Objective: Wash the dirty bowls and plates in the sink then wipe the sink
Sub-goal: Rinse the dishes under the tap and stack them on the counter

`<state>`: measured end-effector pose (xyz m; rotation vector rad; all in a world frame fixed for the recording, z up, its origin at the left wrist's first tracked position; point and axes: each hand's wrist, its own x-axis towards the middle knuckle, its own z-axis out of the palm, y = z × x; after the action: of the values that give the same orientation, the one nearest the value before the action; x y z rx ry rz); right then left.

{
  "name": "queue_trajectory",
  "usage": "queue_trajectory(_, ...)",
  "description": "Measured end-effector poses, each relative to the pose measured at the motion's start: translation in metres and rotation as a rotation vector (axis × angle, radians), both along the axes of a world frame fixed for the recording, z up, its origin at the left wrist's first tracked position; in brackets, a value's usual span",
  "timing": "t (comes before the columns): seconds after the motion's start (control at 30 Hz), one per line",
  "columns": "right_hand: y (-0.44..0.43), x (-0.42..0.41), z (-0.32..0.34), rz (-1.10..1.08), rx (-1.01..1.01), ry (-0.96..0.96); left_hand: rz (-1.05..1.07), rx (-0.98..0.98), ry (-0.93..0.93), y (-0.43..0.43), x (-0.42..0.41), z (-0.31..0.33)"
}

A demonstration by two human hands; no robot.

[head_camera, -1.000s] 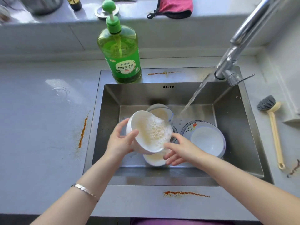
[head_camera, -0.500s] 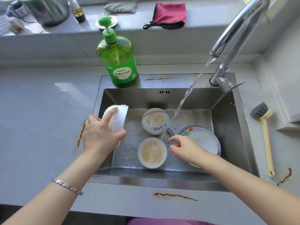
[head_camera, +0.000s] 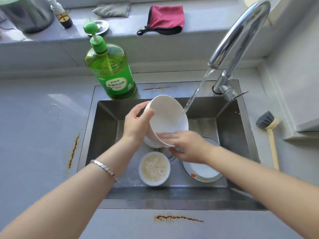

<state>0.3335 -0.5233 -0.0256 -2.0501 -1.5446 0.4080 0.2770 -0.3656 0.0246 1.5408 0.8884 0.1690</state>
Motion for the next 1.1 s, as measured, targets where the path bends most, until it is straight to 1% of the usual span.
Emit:
queue_trajectory(0.07, -0.008, 0.034, -0.014, 0.105, -0.073, -0.351, -0.073, -0.02, 0.019, 0.007, 0.003, 0.0)
queue_trajectory(0.1, -0.007, 0.044, -0.013, 0.092, -0.134, -0.432, -0.095, -0.025, 0.024, 0.008, 0.004, 0.0)
queue_trajectory(0.13, -0.002, 0.046, -0.009, 0.057, -0.207, -0.418, -0.087, -0.025, 0.022, 0.008, 0.005, 0.0)
queue_trajectory(0.17, 0.006, 0.038, -0.005, 0.023, -0.275, -0.344, -0.048, -0.024, 0.012, 0.007, 0.007, -0.001)
queue_trajectory(0.2, 0.014, 0.027, -0.004, -0.025, -0.298, -0.228, 0.002, -0.024, -0.003, 0.006, 0.008, -0.001)
queue_trajectory(0.23, 0.018, 0.016, -0.006, -0.041, -0.294, -0.119, 0.038, -0.03, -0.018, 0.006, 0.009, -0.002)
queue_trajectory(0.27, 0.018, 0.005, -0.006, -0.012, -0.231, -0.019, 0.047, -0.032, -0.026, 0.008, 0.008, -0.002)
queue_trajectory(0.3, 0.016, 0.0, -0.008, 0.058, -0.192, 0.026, 0.029, -0.037, -0.022, 0.01, 0.007, -0.002)
queue_trajectory(0.33, 0.01, 0.001, -0.009, 0.12, -0.172, 0.019, -0.018, -0.039, 0.001, 0.013, 0.005, -0.001)
queue_trajectory(0.37, 0.002, 0.007, -0.014, 0.148, -0.137, -0.049, -0.092, -0.038, 0.045, 0.017, 0.003, 0.001)
queue_trajectory(0.43, -0.01, 0.028, -0.021, 0.216, -0.083, -0.262, -0.25, -0.051, 0.185, 0.025, 0.001, 0.008)
queue_trajectory(0.47, -0.012, 0.033, -0.021, 0.227, -0.058, -0.325, -0.283, -0.078, 0.242, 0.028, 0.002, 0.011)
queue_trajectory(0.5, -0.012, 0.033, -0.019, 0.22, -0.021, -0.367, -0.262, -0.112, 0.283, 0.03, 0.002, 0.014)
queue_trajectory(0.53, -0.01, 0.03, -0.018, 0.196, 0.03, -0.398, -0.2, -0.137, 0.276, 0.03, 0.0, 0.015)
queue_trajectory(0.6, -0.001, 0.017, -0.014, 0.089, 0.111, -0.397, -0.094, -0.162, 0.13, 0.022, -0.008, 0.007)
queue_trajectory(0.67, 0.009, -0.002, -0.006, -0.08, 0.173, -0.302, -0.026, -0.137, -0.029, -0.002, -0.022, -0.006)
queue_trajectory(0.73, 0.021, -0.024, -0.001, -0.243, 0.234, -0.178, 0.078, -0.117, -0.143, -0.029, -0.033, -0.012)
queue_trajectory(0.77, 0.026, -0.035, 0.001, -0.276, 0.249, -0.091, 0.14, -0.098, -0.18, -0.034, -0.033, -0.014)
queue_trajectory(0.8, 0.029, -0.044, 0.002, -0.264, 0.249, -0.008, 0.18, -0.073, -0.19, -0.034, -0.03, -0.012)
queue_trajectory(0.83, 0.029, -0.048, 0.001, -0.218, 0.228, 0.034, 0.173, -0.035, -0.171, -0.027, -0.027, -0.011)
queue_trajectory(0.87, 0.025, -0.045, 0.0, -0.147, 0.196, 0.006, 0.124, -0.001, -0.138, -0.02, -0.023, -0.009)
queue_trajectory(0.97, 0.004, -0.009, -0.013, 0.142, 0.041, -0.317, -0.139, 0.038, -0.01, 0.008, -0.02, -0.003)
queue_trajectory(1.03, 0.002, 0.025, -0.014, 0.317, -0.107, -0.52, -0.291, 0.012, 0.104, 0.018, -0.017, 0.001)
queue_trajectory(1.1, 0.016, 0.047, -0.007, 0.409, -0.169, -0.687, -0.37, -0.039, 0.217, 0.023, -0.014, 0.004)
